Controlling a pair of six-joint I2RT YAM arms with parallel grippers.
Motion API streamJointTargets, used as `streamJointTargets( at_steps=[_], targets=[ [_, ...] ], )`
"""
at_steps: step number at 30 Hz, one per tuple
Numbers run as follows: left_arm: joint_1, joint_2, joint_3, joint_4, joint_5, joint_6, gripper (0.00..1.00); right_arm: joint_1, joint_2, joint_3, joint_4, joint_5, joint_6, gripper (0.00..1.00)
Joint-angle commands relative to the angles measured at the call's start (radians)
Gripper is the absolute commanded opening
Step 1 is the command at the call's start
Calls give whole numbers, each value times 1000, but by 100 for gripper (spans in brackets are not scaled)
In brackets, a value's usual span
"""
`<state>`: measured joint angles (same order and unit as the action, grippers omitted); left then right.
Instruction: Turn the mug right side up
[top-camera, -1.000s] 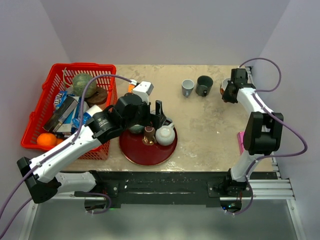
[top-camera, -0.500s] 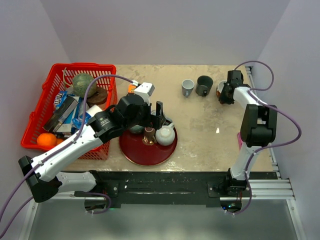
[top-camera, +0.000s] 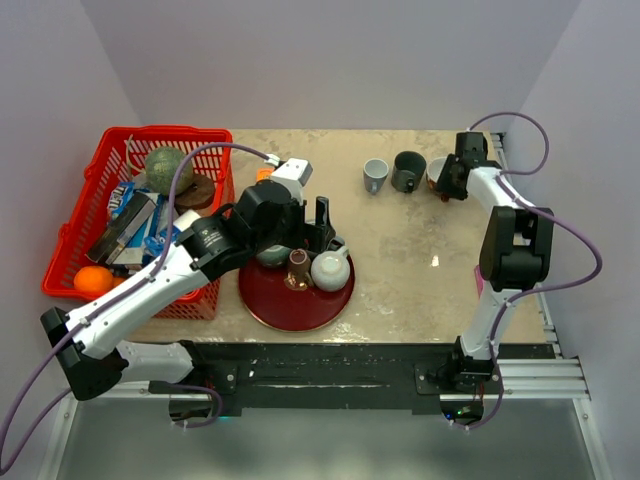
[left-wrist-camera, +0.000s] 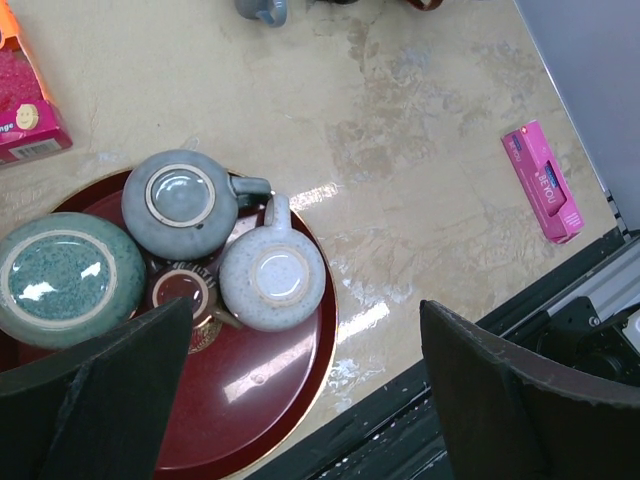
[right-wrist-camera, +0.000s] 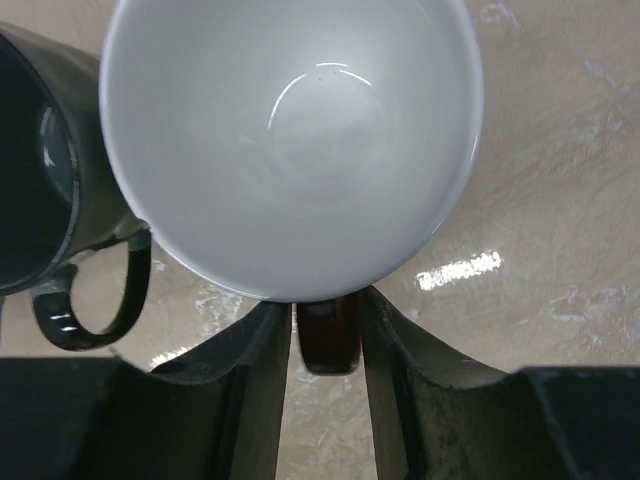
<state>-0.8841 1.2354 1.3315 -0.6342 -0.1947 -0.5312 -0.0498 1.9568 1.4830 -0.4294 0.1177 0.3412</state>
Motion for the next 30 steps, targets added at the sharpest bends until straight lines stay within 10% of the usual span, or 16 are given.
streamJointTargets(
  at_steps=[1, 13, 30],
  targets=[
    [4, 4, 37, 5, -12, 5, 99, 4, -48, 63, 40, 20, 12, 41],
    [4, 36, 0, -41, -34, -6, 99, 4, -217, 22, -35, 22, 44, 75],
    [2, 141, -152, -45, -86, -88, 99, 11, -732, -312, -117, -386, 131, 85]
  ],
)
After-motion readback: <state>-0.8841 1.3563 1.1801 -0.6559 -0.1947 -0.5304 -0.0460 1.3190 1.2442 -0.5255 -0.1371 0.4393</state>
